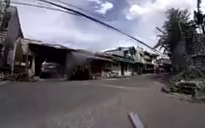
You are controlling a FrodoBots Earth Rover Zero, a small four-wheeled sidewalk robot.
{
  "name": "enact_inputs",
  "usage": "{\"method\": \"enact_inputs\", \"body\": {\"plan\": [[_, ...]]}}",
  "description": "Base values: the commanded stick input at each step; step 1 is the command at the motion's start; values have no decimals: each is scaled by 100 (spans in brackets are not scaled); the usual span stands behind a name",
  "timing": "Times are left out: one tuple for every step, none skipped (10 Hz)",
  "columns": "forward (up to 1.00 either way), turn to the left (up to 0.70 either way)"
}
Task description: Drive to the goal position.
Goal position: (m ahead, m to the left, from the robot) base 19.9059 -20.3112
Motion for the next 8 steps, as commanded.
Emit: {"method": "enact_inputs", "body": {"plan": [[85, -34], [85, -34], [85, -34], [85, -34], [85, -34], [85, -27], [85, -19], [85, 0]]}}
